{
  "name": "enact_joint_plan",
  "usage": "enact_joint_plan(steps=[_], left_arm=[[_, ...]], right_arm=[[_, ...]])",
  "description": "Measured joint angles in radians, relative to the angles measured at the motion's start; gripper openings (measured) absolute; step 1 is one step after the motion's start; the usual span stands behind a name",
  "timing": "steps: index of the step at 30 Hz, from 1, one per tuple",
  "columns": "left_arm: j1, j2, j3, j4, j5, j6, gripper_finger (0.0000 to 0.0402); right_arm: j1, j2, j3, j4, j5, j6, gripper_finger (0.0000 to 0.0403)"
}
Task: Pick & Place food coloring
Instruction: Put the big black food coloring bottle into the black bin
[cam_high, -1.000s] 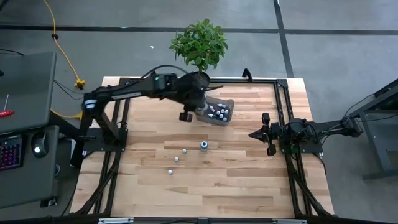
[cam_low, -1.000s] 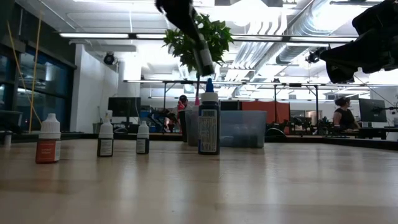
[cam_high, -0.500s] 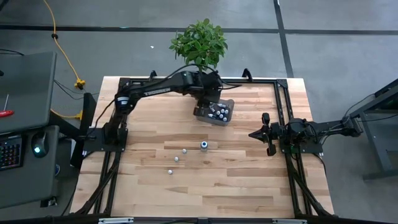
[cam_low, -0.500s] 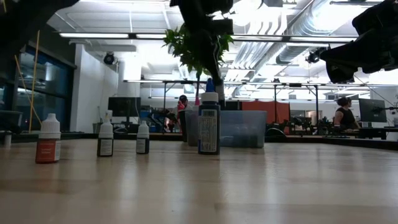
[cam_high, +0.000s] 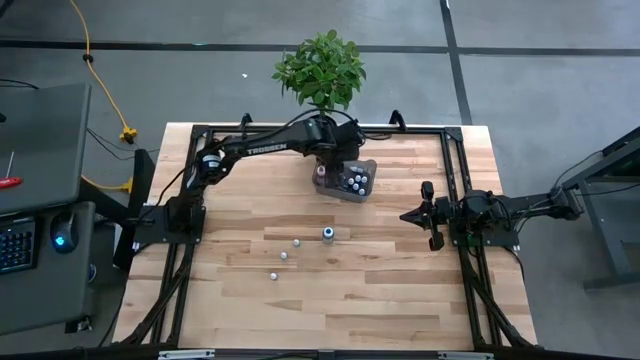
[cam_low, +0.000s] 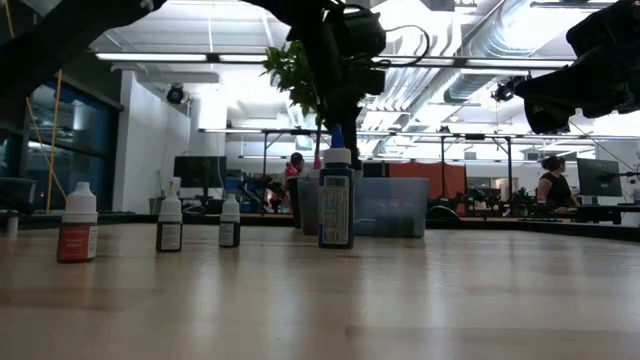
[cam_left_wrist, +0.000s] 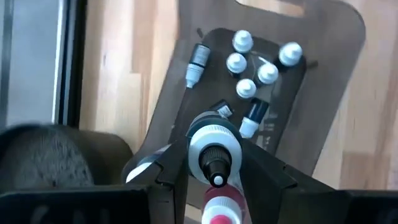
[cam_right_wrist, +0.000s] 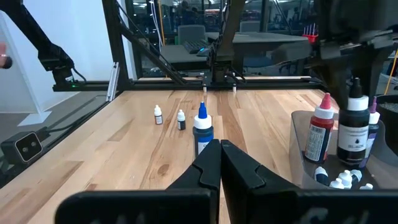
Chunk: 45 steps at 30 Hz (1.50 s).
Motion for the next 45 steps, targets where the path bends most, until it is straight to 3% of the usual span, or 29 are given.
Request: enact_joint_plan(steps=[6,20,31,45], left_arm=[[0.0,0.0,0.0,0.004,-0.071,-0.224,0.0106],[-0.001,0.0,-0.001,-0.069,-0.069,-0.608,0.0106],[-0.001,0.037,-0.01,-0.068,-0.073,-0.706,0.0106],[-0.007,0.05,-0.01,-0.114,-0.219,-0.82,0.0106]], right_arm=[[0.0,0.0,0.0,0.0,0.0,0.0,0.0002],[0.0,0.0,0.0,0.0,0.0,0.0,0.0003],[0.0,0.0,0.0,0.0,0.0,0.0,0.0003],[0.0,0.0,0.0,0.0,0.0,0.0,0.0002]])
